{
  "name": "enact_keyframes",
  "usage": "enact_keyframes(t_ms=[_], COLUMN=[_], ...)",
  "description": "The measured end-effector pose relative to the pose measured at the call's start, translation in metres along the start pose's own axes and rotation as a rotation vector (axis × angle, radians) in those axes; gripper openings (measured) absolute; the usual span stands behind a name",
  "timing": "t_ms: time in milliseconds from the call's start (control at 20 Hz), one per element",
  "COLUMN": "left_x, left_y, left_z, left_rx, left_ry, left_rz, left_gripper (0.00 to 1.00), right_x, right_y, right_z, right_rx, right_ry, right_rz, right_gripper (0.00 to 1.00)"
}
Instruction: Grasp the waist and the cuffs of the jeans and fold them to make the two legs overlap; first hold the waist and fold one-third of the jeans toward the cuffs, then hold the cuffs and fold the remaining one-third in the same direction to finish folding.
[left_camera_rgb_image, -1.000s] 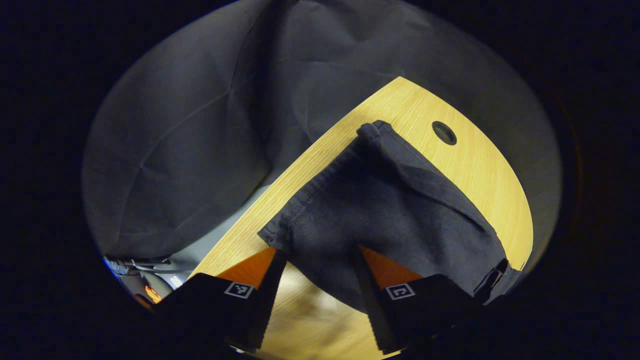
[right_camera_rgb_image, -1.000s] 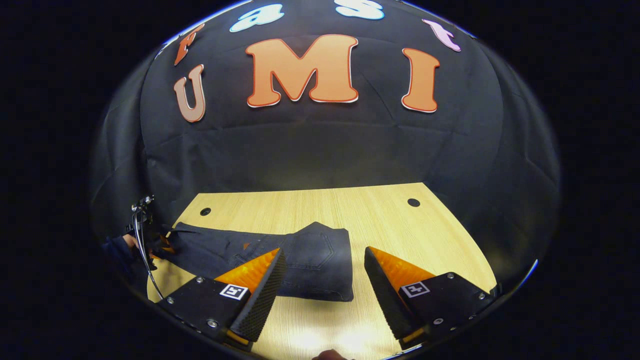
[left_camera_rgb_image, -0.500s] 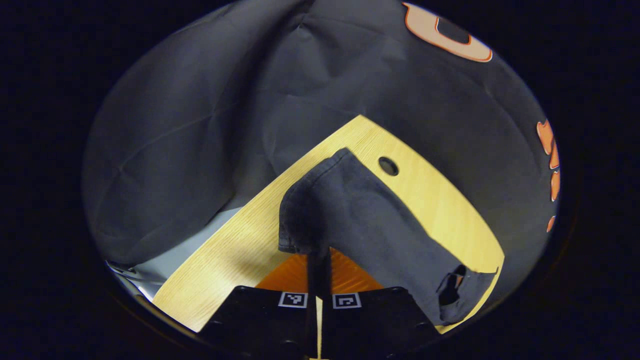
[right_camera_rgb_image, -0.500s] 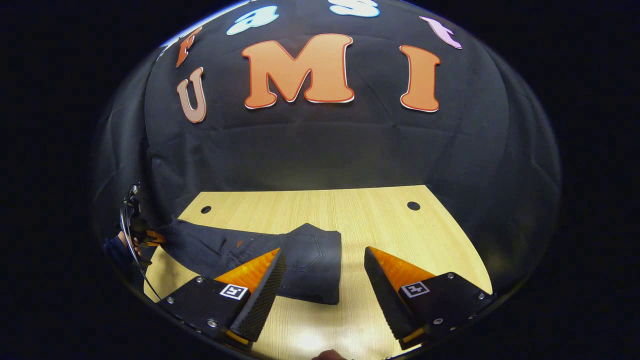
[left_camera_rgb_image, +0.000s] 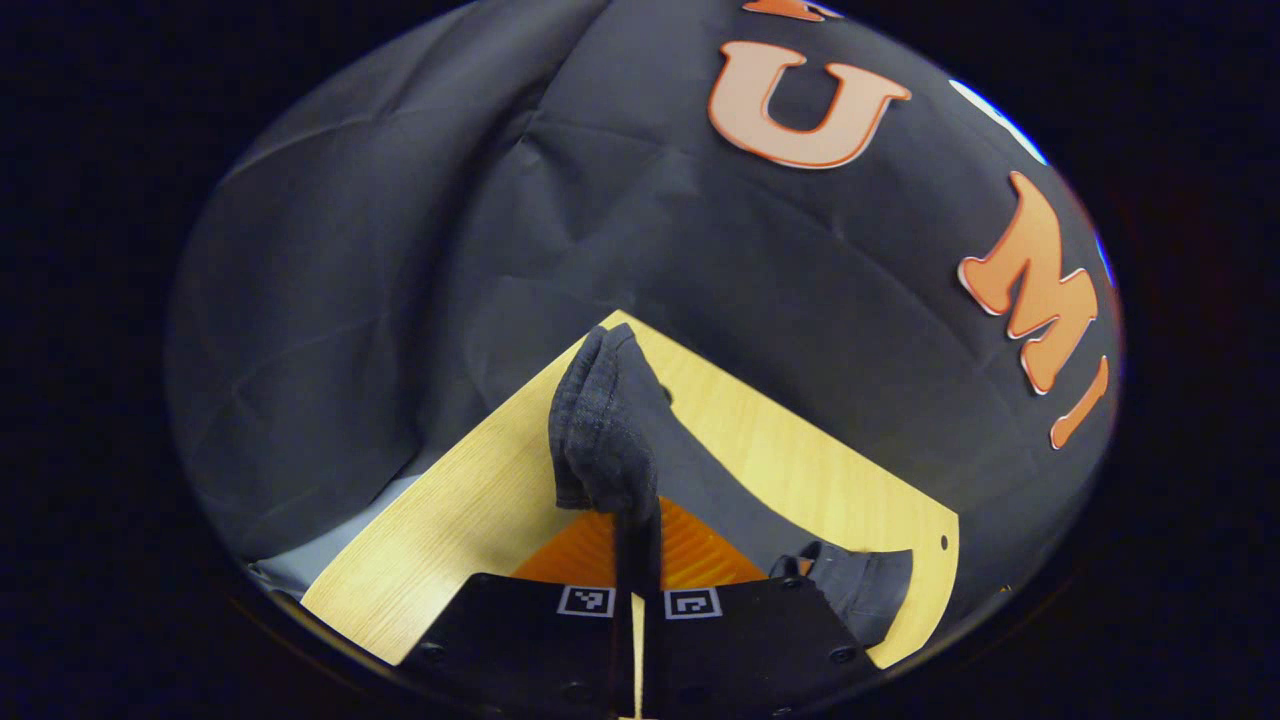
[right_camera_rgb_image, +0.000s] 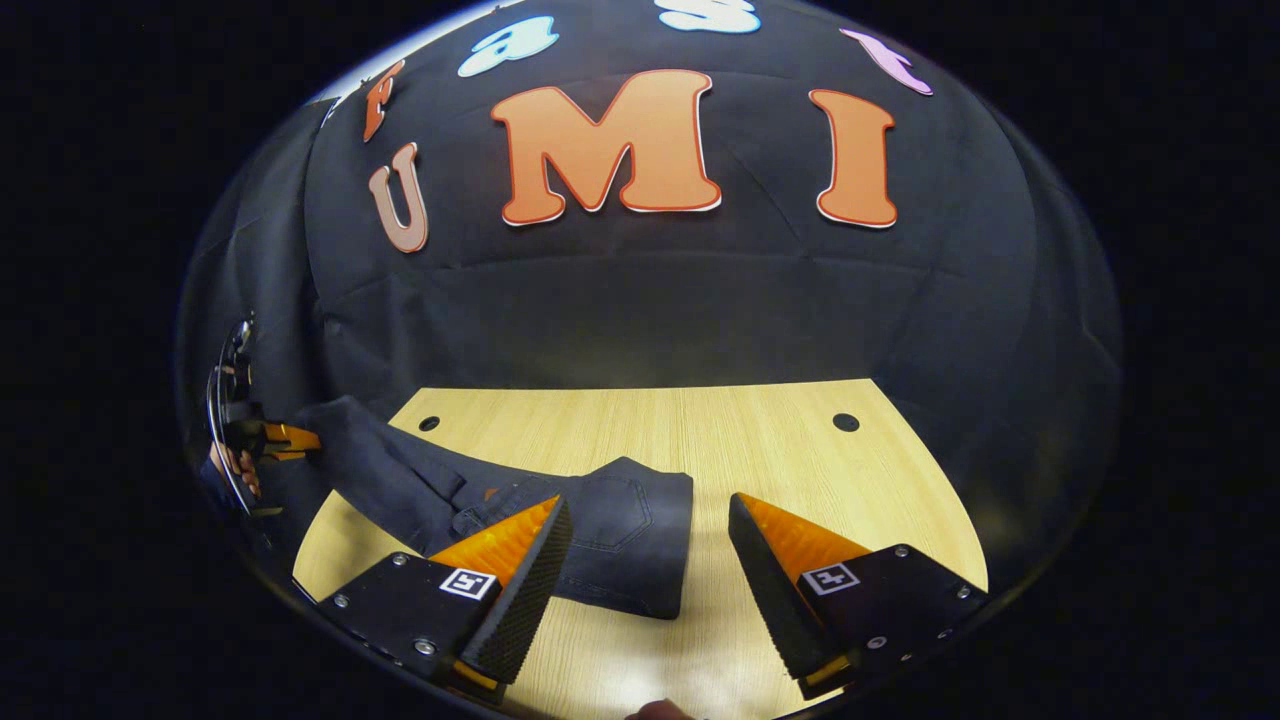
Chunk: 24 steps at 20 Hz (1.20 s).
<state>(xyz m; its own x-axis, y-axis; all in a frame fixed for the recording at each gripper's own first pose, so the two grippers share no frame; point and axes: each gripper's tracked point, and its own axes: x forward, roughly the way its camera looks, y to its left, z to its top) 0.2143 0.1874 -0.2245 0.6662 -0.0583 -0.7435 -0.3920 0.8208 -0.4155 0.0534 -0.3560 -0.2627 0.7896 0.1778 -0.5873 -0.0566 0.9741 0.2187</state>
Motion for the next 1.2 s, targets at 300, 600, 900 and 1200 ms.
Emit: enact_keyframes(t_ms=[300,600,900,1200], left_x=[-0.030,-0.053,-0.066,-0.063], left_y=[-0.086,-0.163,-0.228,-0.297], left_z=[0.011,0.003,-0.022,-0.072], left_rx=[0.150,0.258,0.328,0.397], left_ry=[-0.053,-0.064,-0.038,0.037], left_rz=[-0.108,-0.212,-0.296,-0.361], left_gripper=[0.04,0.04,0.04,0.04], right_x=[0.001,0.001,0.002,0.004], right_y=[-0.002,-0.013,-0.028,-0.050], right_z=[0.002,0.006,0.009,0.009], right_rx=[-0.003,0.016,0.028,0.047], right_ry=[-0.008,-0.019,-0.025,-0.024], right_rz=[0.020,0.025,0.027,0.027], right_gripper=[0.96,0.96,0.96,0.95])
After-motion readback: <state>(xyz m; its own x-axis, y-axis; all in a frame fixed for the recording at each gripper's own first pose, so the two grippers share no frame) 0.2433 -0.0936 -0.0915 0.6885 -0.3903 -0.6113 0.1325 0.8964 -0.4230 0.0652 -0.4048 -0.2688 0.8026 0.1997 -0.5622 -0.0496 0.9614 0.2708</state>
